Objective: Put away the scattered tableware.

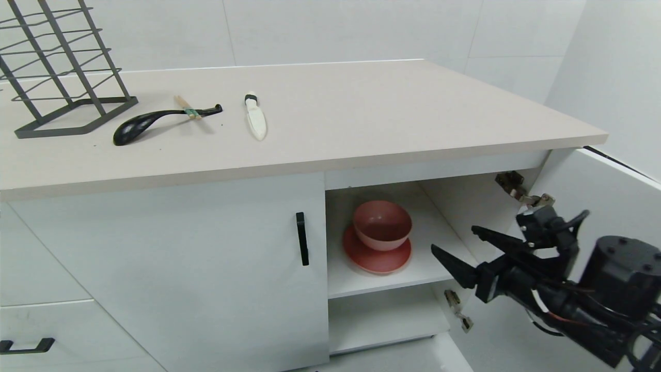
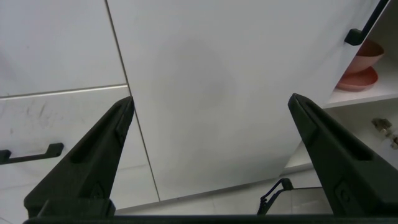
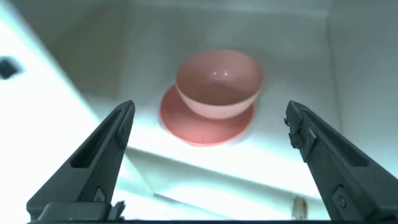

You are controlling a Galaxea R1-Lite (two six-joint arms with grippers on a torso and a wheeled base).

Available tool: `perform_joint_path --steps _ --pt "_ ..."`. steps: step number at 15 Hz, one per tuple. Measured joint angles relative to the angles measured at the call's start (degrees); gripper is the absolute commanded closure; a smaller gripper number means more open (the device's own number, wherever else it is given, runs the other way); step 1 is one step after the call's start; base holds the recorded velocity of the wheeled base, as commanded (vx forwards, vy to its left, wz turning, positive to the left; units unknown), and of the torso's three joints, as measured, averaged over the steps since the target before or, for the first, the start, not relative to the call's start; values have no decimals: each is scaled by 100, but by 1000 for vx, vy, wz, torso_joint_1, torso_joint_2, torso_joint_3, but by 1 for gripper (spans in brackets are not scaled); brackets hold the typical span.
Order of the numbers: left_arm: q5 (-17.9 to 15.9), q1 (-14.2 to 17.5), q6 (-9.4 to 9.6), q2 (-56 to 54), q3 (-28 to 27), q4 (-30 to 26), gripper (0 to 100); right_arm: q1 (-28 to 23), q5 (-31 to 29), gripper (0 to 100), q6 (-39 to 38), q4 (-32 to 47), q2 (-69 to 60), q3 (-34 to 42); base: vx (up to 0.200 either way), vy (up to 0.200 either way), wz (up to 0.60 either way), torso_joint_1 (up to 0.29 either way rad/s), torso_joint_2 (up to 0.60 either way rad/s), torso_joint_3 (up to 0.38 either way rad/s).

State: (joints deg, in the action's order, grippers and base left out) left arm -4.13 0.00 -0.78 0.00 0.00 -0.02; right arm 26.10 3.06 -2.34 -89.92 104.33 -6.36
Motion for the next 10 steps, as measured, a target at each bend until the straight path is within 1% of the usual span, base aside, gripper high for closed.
perform_joint_path --steps 2,4,5,7,10 --pt "9 0 2 0 0 0 0 -24 -61 0 0 63 -822 339 0 0 0 0 0 0" --pt "9 0 -1 0 0 2 0 -67 -129 0 -1 611 -1673 518 0 0 0 0 0 0" --pt "17 0 -11 0 0 2 0 -89 -148 0 -1 1044 -2092 560 0 0 0 0 0 0" --pt "20 0 -11 0 0 2 0 -234 -184 0 -20 2239 -3018 606 0 0 0 0 0 0" --pt "17 0 -1 0 0 2 0 -772 -241 0 -107 4268 -4662 625 0 0 0 0 0 0"
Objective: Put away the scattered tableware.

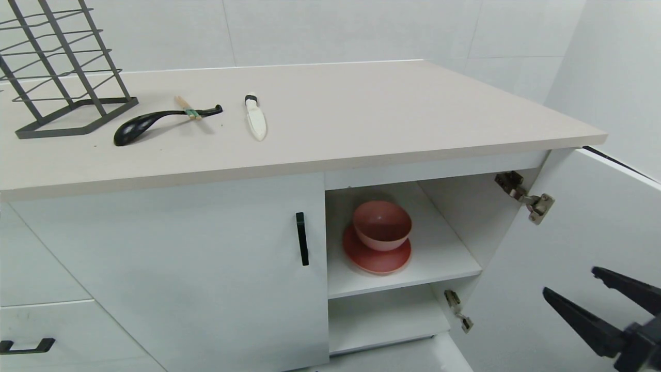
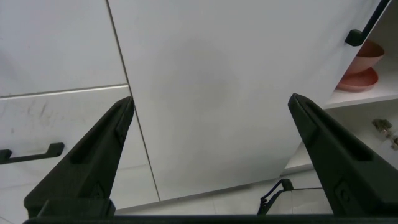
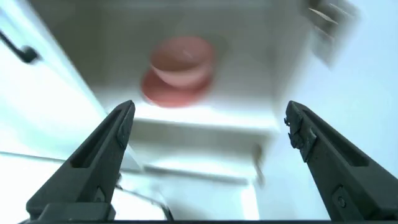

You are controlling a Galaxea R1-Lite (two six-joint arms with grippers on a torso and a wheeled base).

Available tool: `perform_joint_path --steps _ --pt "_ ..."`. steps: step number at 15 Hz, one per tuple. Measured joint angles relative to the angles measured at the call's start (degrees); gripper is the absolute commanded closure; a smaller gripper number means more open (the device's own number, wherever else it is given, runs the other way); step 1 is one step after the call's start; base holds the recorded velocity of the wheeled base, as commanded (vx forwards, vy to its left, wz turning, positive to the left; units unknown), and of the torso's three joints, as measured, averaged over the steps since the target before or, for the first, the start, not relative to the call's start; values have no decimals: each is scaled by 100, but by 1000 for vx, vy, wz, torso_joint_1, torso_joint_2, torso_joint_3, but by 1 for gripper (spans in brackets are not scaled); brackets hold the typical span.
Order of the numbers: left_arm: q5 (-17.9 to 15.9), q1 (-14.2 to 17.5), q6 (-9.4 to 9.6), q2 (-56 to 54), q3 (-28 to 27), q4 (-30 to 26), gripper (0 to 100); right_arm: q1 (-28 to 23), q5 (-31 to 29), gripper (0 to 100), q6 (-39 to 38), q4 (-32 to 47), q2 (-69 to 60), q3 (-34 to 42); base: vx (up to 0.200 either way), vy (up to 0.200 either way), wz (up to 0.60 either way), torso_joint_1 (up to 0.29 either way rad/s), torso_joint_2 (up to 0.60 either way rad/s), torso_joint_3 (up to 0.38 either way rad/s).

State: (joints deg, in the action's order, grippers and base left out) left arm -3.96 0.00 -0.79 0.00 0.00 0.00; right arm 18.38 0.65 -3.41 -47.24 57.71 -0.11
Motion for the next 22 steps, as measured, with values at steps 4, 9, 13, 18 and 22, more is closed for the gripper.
perform_joint_path --steps 4,9,13,18,22 --pt "0 0 13 0 0 0 0 -544 149 0 -61 2762 -2933 6 0 0 0 0 0 0" --pt "2 0 4 0 0 0 0 -973 417 0 527 4598 -4955 0 0 0 0 0 0 0" --pt "9 0 28 0 0 0 0 -1047 250 0 351 4745 -5215 0 -150 0 0 1 3 1" --pt "11 0 24 0 0 -2 0 -1051 250 0 341 4745 -5272 1 -200 0 0 2 3 3" --pt "0 0 37 0 0 2 0 -1051 250 0 341 4742 -5276 1 -200 0 0 2 4 -2"
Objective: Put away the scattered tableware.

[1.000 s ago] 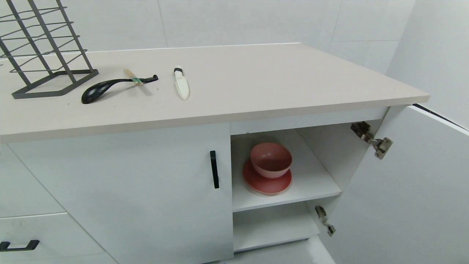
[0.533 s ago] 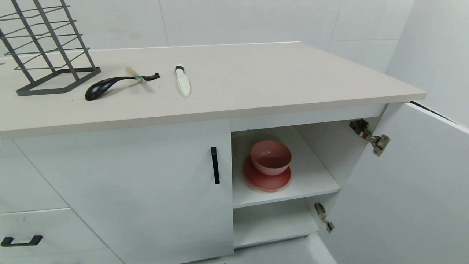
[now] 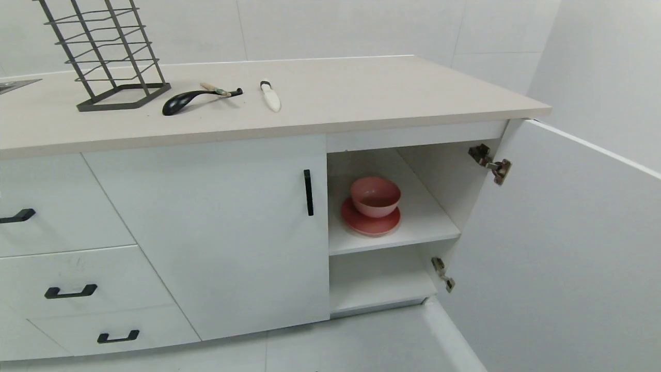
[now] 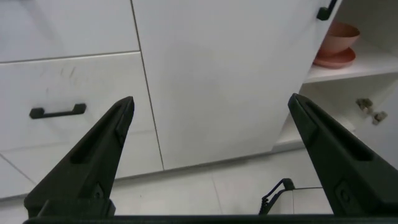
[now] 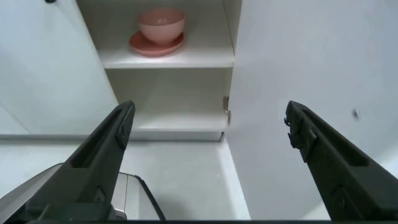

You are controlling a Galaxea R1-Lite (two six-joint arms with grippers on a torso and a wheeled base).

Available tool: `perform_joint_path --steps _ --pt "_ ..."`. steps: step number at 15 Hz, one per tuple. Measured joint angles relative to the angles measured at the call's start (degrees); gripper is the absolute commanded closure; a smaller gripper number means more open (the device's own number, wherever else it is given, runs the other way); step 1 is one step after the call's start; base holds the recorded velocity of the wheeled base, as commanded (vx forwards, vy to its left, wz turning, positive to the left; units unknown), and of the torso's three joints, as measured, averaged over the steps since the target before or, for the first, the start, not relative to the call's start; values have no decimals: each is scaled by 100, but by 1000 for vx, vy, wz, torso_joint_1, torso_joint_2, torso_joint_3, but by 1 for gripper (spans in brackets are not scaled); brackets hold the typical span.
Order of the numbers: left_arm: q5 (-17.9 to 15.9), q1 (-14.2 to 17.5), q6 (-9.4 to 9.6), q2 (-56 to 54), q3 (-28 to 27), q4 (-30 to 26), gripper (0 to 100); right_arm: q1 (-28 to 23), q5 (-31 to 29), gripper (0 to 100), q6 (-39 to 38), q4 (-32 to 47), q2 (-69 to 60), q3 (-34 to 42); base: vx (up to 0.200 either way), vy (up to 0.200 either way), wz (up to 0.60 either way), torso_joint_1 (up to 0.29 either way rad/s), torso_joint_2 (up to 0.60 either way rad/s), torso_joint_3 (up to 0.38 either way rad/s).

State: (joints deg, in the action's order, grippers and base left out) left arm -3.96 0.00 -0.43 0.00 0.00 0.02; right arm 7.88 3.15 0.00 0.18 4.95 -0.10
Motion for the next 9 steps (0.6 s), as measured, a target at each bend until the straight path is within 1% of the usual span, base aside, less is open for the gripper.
perform_joint_path --steps 9 --pt "6 0 5 0 0 -2 0 -7 2 0 -10 2 4 0 -200 -200 0 1 1 1"
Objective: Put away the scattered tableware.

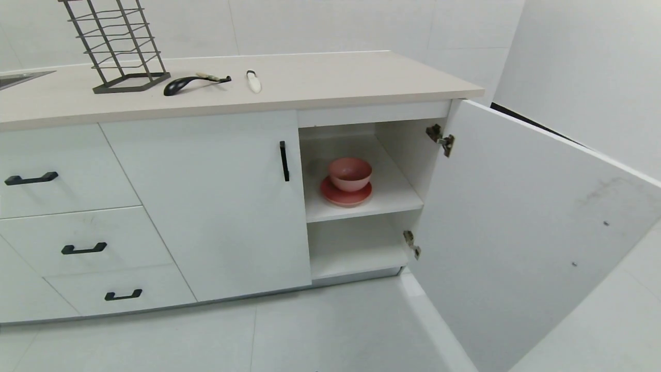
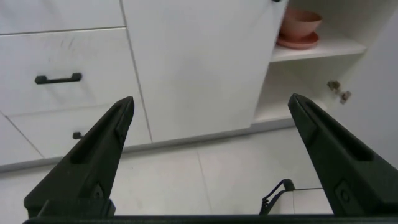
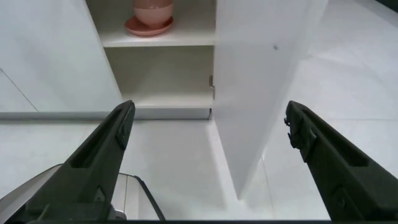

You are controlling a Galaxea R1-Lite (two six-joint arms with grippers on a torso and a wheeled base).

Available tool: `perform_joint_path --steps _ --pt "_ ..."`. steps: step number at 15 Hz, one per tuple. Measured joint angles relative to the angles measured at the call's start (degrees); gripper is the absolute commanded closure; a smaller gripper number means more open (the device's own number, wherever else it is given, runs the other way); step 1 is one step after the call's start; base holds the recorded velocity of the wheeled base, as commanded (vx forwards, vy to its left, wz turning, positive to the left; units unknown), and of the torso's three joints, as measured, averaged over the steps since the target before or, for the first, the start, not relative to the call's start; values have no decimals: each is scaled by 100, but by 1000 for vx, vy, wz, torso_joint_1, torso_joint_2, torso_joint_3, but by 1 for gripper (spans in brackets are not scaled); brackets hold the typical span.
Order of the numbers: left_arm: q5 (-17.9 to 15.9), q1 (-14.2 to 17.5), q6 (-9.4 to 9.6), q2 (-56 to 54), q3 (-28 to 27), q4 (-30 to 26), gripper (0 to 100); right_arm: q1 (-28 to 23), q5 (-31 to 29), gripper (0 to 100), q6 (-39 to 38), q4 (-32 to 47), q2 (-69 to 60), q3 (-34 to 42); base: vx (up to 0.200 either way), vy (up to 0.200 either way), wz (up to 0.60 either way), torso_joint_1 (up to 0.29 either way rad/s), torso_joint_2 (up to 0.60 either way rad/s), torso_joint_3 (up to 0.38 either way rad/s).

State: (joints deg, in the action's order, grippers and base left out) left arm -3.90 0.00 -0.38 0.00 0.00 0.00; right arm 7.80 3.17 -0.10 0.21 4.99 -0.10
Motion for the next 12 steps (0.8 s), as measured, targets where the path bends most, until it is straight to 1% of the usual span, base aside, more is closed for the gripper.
perform_joint_path --steps 3,10,12 --pt "0 0 0 0 0 0 0 0 -2 0 0 0 5 0 -200 -200 0 4 -4 2" --pt "18 0 -9 0 0 0 0 0 -5 0 23 -5 11 0 0 -200 0 -1 0 3" --pt "23 0 -11 0 0 -5 0 0 -2 0 26 0 13 0 200 -200 0 2 7 2"
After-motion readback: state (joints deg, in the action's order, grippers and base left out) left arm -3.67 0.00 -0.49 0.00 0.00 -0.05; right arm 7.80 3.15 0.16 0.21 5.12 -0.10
